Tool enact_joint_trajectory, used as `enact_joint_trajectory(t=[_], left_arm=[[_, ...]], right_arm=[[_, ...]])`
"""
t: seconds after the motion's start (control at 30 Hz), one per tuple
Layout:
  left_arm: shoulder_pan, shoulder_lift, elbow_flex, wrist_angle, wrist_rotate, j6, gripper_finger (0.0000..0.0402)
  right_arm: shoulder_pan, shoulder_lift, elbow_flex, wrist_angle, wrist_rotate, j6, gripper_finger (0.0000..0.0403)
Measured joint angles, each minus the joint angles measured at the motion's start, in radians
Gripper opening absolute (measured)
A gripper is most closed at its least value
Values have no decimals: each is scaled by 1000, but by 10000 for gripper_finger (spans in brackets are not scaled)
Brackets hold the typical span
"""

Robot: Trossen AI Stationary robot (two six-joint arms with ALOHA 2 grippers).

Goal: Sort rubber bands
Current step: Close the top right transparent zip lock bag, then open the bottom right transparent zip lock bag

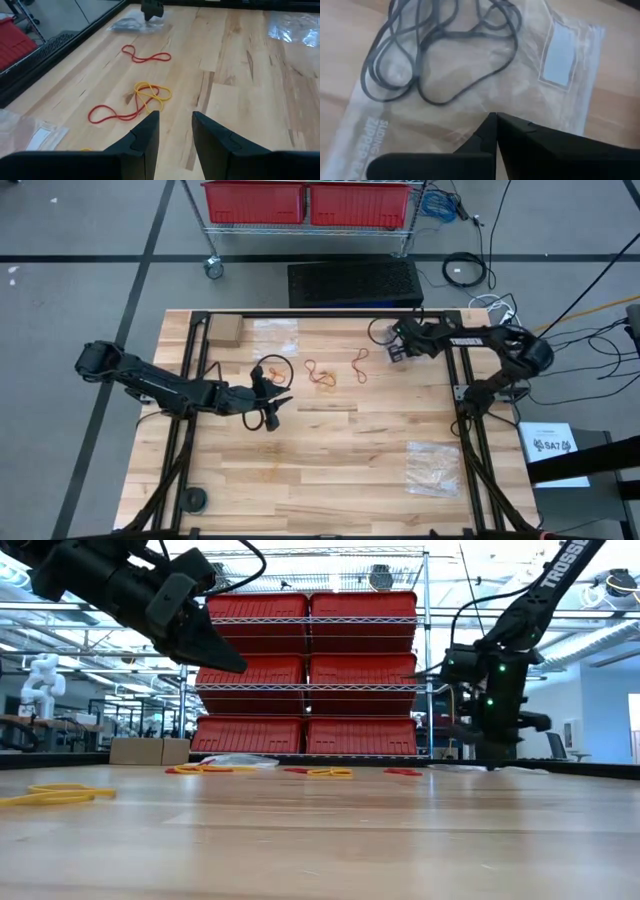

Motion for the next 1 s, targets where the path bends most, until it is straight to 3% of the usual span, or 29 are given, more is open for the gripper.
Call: enact_joint_trajectory(t=[0.2,0.37,0.47,0.53,0.77,1.0], left_arm=[[0,0,0,-3,-3,0,121],[1,0,0,-3,-13,0,121],[1,0,0,-4,-21,0,121],[1,0,0,-4,-23,1,121],[13,-6,0,-7,-23,26,121],[20,-24,0,-37,-23,4,121]], right_arm=[[-43,-61,-4,-48,30,3,0],[-23,-201,2,-29,25,-48,0],[13,-314,27,-67,-8,-79,0],[54,-376,51,-139,-84,-98,0],[385,-435,89,-514,-152,37,0],[851,-391,90,-540,-285,314,0]])
